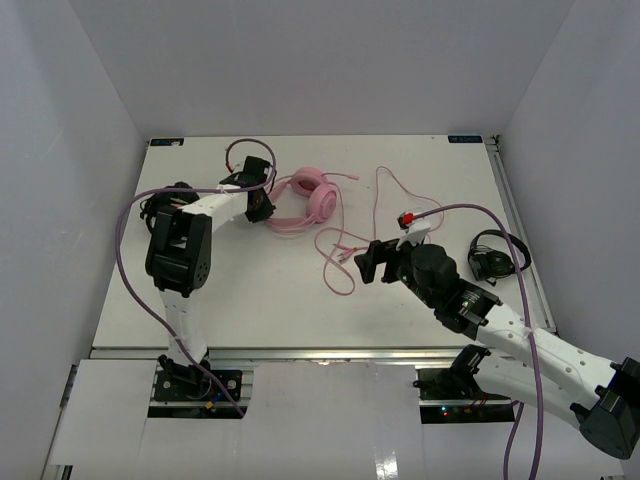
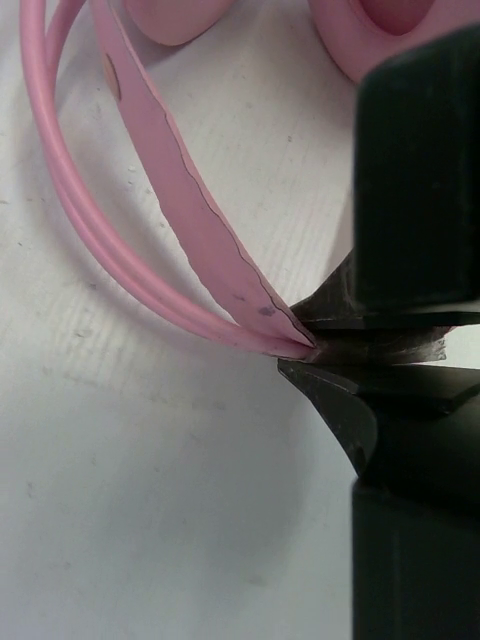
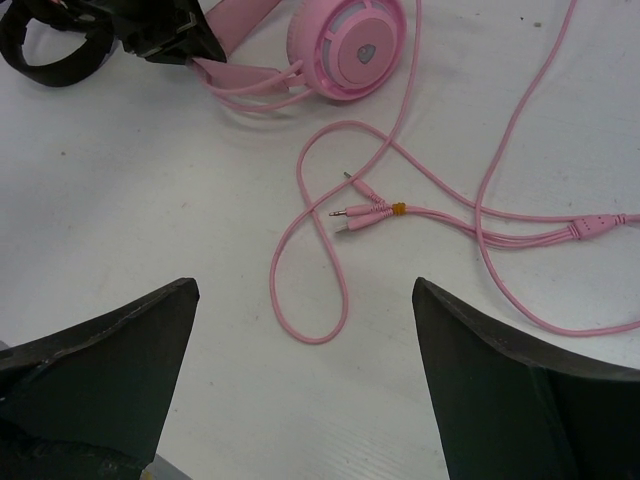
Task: Wrap the headphones
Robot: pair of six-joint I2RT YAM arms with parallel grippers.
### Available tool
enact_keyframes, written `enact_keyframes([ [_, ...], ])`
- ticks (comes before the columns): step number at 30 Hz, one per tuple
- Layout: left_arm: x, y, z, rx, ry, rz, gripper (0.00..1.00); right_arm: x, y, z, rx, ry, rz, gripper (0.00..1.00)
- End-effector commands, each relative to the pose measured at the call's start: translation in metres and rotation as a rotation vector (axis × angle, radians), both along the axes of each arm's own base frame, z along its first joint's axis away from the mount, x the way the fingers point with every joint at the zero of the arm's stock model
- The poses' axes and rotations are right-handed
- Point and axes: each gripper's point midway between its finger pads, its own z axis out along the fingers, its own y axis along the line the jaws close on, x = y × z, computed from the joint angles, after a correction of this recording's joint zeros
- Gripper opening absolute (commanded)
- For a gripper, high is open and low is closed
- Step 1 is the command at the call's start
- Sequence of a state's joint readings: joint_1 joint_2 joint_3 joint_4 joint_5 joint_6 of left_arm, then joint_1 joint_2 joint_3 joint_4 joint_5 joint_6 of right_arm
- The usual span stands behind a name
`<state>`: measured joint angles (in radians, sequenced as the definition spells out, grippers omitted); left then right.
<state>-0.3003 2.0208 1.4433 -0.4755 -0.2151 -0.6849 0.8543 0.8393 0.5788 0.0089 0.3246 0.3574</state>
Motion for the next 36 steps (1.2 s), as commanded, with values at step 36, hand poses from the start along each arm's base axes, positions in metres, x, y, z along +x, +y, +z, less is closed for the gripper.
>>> enact_keyframes([
  [36,-0.182,-0.049,0.418,-0.302,-0.833,-0.759,0.00,-0.107,0.013,0.118,0.345,-0.414,0.544,1.00],
])
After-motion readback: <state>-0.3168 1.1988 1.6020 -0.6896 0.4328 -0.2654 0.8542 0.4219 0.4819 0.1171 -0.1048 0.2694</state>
